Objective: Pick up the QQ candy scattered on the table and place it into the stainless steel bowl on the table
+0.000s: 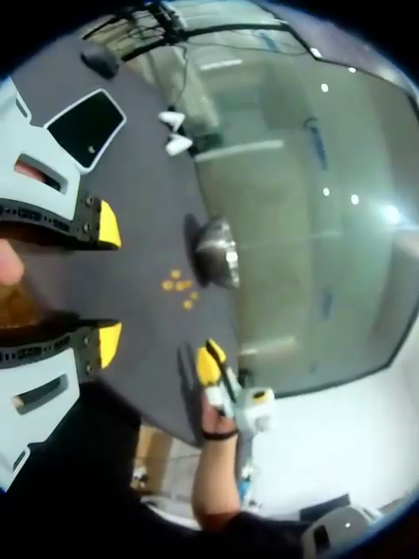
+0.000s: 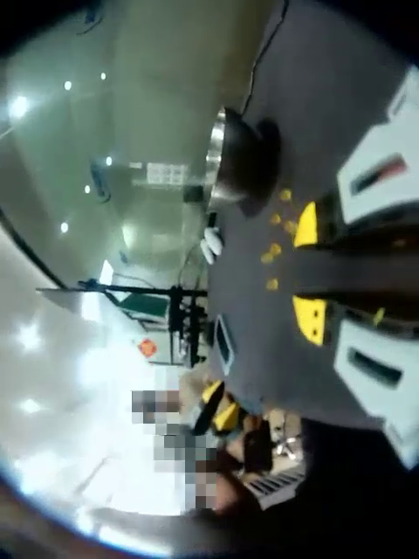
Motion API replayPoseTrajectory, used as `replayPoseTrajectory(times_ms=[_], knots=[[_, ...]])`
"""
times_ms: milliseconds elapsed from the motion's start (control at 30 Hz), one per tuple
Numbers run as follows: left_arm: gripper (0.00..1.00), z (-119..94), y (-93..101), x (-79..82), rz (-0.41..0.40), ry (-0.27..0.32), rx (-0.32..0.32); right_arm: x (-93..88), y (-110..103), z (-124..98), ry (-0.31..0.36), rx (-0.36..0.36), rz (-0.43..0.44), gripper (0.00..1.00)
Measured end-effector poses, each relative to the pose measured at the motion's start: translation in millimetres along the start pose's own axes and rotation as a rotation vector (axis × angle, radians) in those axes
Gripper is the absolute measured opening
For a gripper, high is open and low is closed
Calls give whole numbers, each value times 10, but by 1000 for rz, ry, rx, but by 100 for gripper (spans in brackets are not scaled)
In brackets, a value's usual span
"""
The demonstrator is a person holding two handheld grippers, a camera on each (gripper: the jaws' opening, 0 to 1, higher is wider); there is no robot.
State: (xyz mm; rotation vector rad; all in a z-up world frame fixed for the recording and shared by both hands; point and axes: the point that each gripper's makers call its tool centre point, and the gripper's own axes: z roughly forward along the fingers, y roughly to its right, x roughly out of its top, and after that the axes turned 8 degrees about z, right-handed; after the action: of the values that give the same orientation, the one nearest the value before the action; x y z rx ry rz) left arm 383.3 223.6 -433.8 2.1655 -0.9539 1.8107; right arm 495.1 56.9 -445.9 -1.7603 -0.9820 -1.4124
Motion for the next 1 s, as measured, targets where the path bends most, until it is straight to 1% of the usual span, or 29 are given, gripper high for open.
replayPoseTrajectory(times_ms=[67, 167, 200, 300, 367, 433, 533, 633, 833, 1000], knots=[[33, 3, 2, 11, 0, 4, -1, 0, -42, 106, -18, 20, -17, 21], [33, 12, 30, 27, 6, 10, -7, -87, -64, 278, -95, 29, -35, 21], [33, 18, 41, 23, 12, 8, -9, -98, -67, 354, -108, 29, -43, 21], [33, 32, 64, 19, 14, 4, -13, -95, -120, 545, -126, 53, -44, 21], [33, 39, 90, 39, 13, 12, -21, -84, -153, 667, -134, 68, -41, 21], [33, 47, 121, 59, 14, 19, -29, -95, -159, 805, -158, 74, -44, 21], [33, 58, 154, 79, 16, 24, -37, -109, -201, 936, -169, 94, -24, 22], [33, 71, 189, 85, 15, 27, -48, -138, -212, 1010, -174, 94, -29, 22], [33, 75, 188, 74, 14, 25, -50, -122, -154, 1083, -160, 78, 25, 21], [33, 91, 198, 82, 15, 26, -54, -121, -183, 1118, -166, 79, 15, 16]])
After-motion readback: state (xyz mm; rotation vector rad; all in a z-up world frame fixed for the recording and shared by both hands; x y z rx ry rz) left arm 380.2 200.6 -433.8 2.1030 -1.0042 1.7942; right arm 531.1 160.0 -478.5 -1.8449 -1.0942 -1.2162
